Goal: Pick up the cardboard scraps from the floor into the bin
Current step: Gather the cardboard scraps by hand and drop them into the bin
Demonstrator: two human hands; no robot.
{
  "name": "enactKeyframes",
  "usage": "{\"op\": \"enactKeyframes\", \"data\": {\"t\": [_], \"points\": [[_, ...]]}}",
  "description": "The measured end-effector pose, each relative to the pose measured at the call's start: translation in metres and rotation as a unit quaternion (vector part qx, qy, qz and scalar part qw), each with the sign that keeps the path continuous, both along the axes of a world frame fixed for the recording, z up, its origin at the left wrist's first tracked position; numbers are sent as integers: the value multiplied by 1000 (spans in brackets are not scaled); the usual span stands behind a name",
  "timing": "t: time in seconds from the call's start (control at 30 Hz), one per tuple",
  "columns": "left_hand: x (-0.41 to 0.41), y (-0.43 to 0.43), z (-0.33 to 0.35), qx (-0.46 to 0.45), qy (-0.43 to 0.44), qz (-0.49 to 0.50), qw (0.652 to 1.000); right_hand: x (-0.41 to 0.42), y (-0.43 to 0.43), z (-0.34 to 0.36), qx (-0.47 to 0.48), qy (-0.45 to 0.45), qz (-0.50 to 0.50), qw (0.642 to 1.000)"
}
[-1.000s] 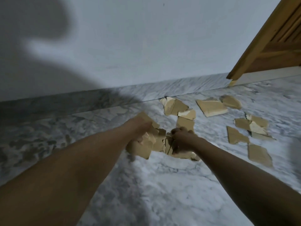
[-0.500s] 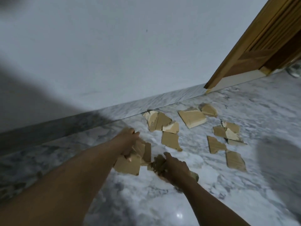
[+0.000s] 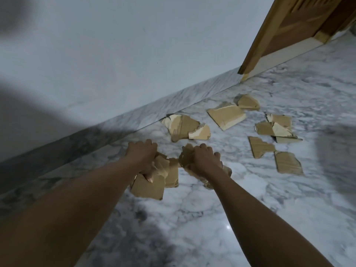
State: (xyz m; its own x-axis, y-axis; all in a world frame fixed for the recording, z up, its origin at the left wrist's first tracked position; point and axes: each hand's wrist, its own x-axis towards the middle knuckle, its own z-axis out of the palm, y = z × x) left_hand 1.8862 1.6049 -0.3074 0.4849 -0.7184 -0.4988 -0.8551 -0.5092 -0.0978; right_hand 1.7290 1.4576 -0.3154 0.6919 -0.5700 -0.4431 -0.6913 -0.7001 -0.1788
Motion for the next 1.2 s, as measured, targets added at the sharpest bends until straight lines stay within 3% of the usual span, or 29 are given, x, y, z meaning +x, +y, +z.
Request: {"op": "enactKeyframes", "data": {"t": [0.23,0.37,0.6,0.8,0.87,0.97,1.03,1.2], "points": [[-6,-3,6,-19,-94,-138,986,-19,0,-4,-1,4,-24,1000],[-5,-5,6,1,-58,-120,991,-25,-6,-10,-28,24,-18,999],[-1,-5,1,-1,-39,-97,995,-28,-26,-16,108,-4,-65,992],[5,-3,-3,-7,-29,-90,995,7,-53,7,-84,6,82,993],[8,-5,-3,5,-16,-87,996,19,-66,10,-57,12,118,991],[17,-13,0,21,45,-48,998,23,-71,6,18,36,77,996],[22,-22,3,9,59,-44,997,12,-68,1,-6,14,77,997],[21,-62,2,-103,-19,-141,984,-47,-72,-22,-17,-14,81,996]]}}
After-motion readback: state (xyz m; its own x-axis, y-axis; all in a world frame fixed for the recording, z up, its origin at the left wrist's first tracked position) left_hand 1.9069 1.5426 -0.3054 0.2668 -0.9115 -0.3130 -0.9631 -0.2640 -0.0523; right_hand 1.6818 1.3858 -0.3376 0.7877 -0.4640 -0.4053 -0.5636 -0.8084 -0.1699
